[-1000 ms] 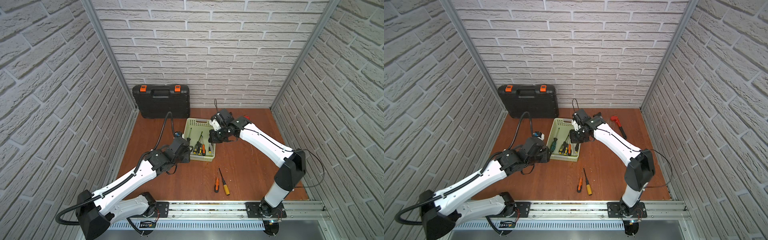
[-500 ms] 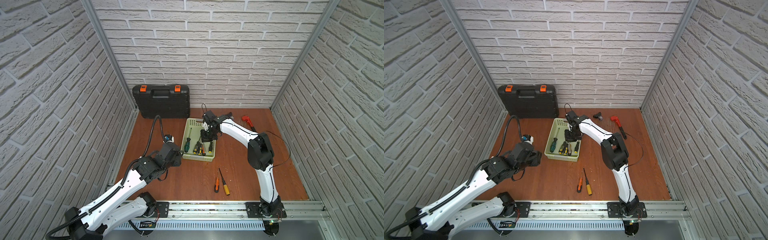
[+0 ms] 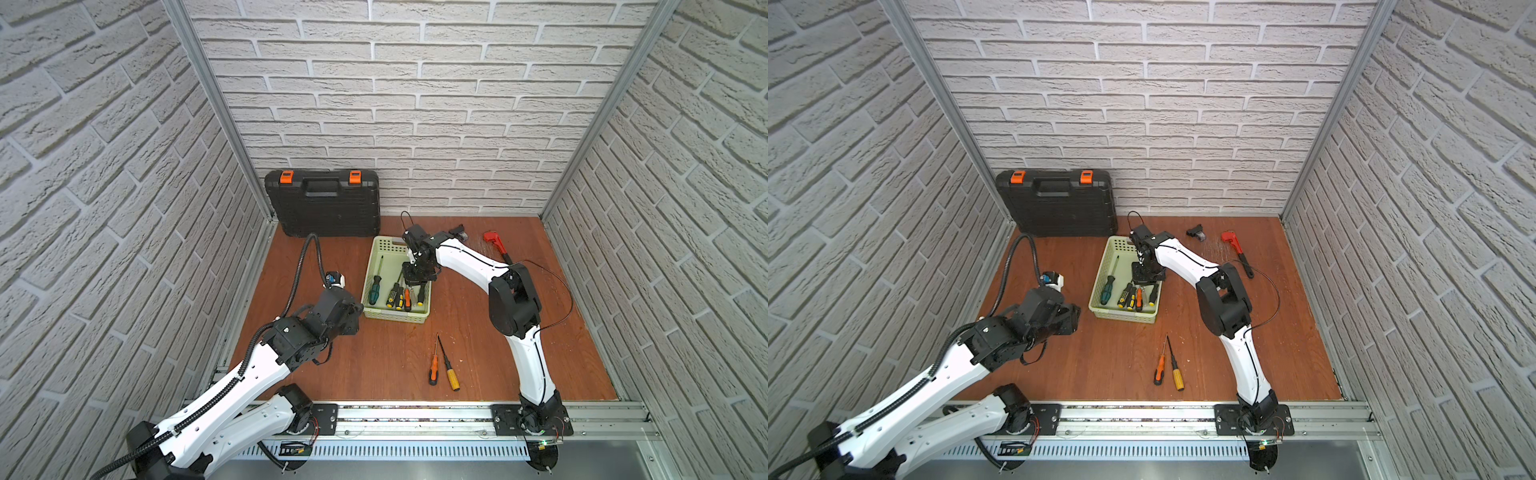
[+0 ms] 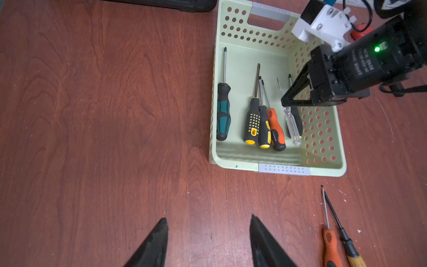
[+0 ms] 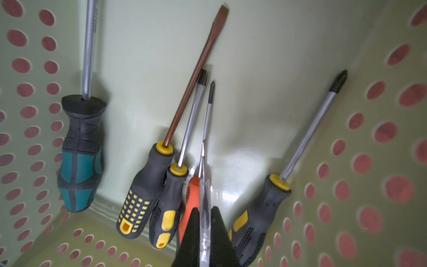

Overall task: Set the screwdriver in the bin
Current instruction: 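Carry the clear voltage tester into the basket with the right gripper, then open the right gripper and withdraw while the left gripper grasps the orange-black screwdriver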

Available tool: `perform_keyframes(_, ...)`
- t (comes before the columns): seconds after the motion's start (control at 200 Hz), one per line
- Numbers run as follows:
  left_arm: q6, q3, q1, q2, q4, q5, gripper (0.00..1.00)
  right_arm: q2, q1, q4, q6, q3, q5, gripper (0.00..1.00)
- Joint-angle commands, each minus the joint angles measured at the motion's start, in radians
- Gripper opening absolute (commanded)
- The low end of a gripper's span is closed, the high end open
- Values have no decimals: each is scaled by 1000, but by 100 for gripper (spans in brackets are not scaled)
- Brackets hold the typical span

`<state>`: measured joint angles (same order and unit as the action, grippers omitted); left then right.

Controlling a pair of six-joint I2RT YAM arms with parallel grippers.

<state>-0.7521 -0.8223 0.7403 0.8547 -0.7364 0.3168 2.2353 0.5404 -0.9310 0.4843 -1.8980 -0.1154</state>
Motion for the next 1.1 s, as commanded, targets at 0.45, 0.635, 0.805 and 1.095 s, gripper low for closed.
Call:
perform_keyframes(0.45,-7,-65,-4,31,-47,-159,59,-13,0,31,-24,-8,-17,27)
perform_keyframes(0.635,-67,-42,51,87,-21,-313,57,-141,6,31,-71,9,-6,27)
perform_keyframes(0.805,-131,-32,173,188,26,-313,57,-366,40,104,-92,170,1,28)
perform_keyframes(1.095,-231,-118,387,447,80,-285,58,-782,78,195,-56,634,28,28)
